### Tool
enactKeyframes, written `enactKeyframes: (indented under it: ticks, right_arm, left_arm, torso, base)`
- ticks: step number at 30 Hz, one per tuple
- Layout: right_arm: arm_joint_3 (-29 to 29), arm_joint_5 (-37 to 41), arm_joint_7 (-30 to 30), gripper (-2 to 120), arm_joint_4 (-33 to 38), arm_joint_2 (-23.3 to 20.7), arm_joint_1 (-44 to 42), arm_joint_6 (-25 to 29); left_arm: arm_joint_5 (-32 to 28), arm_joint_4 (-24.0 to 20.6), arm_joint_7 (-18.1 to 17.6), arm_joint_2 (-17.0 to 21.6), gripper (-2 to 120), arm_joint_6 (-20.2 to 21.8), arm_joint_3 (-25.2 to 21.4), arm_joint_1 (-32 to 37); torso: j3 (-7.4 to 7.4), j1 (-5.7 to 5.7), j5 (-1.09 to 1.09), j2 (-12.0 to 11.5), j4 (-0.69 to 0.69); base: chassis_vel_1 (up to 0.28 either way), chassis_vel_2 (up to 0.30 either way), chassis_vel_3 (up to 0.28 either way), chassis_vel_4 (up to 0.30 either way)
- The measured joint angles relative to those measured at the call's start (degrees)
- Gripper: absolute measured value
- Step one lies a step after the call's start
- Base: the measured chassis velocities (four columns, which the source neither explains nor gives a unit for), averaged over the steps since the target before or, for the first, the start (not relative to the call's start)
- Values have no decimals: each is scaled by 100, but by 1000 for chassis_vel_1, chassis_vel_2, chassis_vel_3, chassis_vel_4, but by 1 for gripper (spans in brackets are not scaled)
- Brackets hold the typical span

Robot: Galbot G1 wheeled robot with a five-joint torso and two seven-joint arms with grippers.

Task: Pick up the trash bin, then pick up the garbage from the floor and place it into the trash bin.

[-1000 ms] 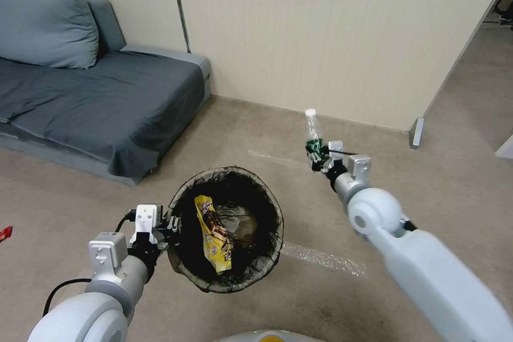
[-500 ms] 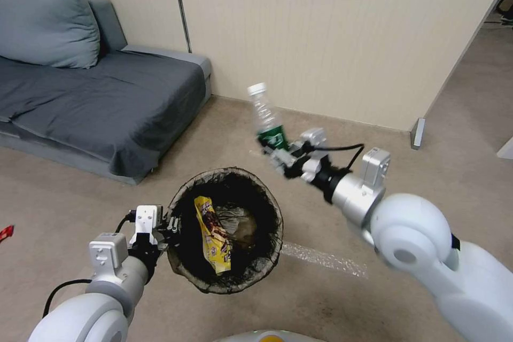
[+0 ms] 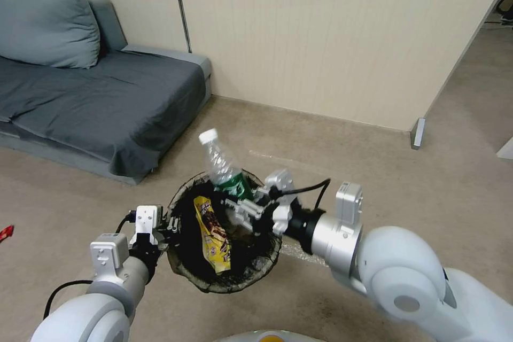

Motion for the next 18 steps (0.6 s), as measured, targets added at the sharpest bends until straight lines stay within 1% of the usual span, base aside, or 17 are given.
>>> enactKeyframes:
  ticks: [2,7,9,10,13,15,16,17,18]
  right_arm:
    - [-158,-111,1,22,10,-17,-45,-25]
    - [-276,-257,-10,22,10,-34,-83,-140]
    - [-349,-366,-30,30,10,-43,-87,-191]
    - [-349,-366,-30,30,10,-43,-87,-191]
    - [-418,-464,-30,46,10,-51,-70,-208]
    - [-417,-476,-30,48,10,-57,-67,-208]
    - [-399,-489,-30,55,20,-72,-64,-208]
    - [-399,-489,-30,55,20,-72,-64,-208]
    - [-365,-491,-31,60,51,-87,-63,-208]
  left_arm:
    - [12,0,0,-9,1,0,17,-6]
    - [12,0,0,-10,1,0,27,-13]
    - [12,0,0,-10,1,0,28,-24]
    - [12,0,0,-10,1,0,28,-24]
    - [32,0,13,-16,1,0,28,-28]
    - [35,0,15,-20,1,0,27,-28]
    - [37,0,18,-26,1,1,27,-28]
    - [37,0,18,-26,1,1,27,-28]
    - [37,0,19,-33,1,3,26,-27]
  torso:
    - [0,0,0,0,0]
    - [0,0,0,0,0]
    - [0,0,0,0,0]
    - [0,0,0,0,0]
    - [0,0,0,0,0]
    - [0,0,0,0,0]
    - [0,0,0,0,0]
    - [0,0,0,0,0]
    - [0,1,0,0,0]
  base:
    - [0,0,0,0]
    - [0,0,0,0]
    - [0,0,0,0]
    - [0,0,0,0]
    - [0,0,0,0]
    - [0,0,0,0]
    - [0,0,0,0]
    - [0,0,0,0]
    - [0,0,0,0]
